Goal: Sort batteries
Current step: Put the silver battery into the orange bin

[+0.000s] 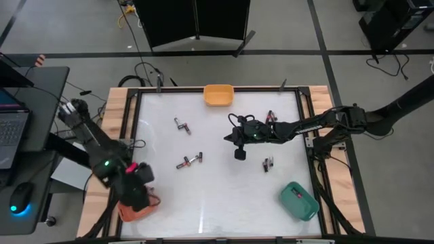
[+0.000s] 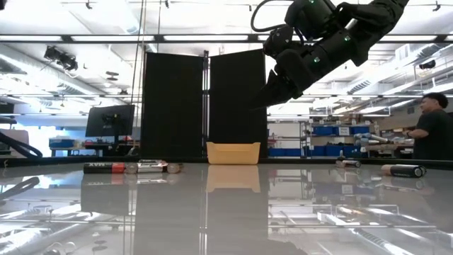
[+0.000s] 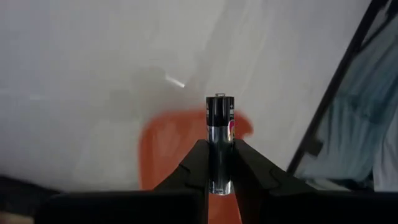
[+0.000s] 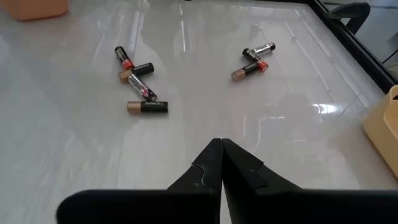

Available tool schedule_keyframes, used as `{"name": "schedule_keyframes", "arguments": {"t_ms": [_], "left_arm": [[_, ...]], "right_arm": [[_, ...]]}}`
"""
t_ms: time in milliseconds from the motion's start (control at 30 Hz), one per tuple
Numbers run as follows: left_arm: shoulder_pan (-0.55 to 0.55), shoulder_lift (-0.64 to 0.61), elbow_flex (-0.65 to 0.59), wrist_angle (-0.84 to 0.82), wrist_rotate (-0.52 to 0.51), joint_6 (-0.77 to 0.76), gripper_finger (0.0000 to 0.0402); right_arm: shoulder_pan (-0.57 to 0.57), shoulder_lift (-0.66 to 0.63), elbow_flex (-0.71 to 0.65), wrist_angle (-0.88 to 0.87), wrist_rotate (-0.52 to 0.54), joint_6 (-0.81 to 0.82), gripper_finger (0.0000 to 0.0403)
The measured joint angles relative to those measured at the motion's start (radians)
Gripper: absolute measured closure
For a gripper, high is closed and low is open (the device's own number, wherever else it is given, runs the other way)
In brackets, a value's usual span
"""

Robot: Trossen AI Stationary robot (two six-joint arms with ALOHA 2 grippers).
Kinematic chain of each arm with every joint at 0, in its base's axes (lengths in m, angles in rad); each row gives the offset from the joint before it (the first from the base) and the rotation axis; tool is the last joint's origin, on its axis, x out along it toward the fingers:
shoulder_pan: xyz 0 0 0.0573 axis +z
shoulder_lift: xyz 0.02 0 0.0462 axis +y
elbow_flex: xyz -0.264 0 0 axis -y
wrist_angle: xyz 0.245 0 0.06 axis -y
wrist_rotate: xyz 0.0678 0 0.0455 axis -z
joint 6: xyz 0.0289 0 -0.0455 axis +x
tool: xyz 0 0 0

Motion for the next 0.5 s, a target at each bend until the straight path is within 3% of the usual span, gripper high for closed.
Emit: {"name": "schedule_keyframes", "arguments": {"t_ms": [200, 500], "left_arm": [[-0.120, 0.024, -0.096, 0.075, 0.034, -0.164, 0.0352], [-0.130, 0.031, -0.276, 0.367, 0.086, -0.221, 0.0352]], "right_arm": [[0.000, 0.000, 0.000, 0.003, 0.002, 0.001, 0.0391], [0.000, 0.000, 0.000, 0.004, 0.013, 0.008, 0.0392]]}}
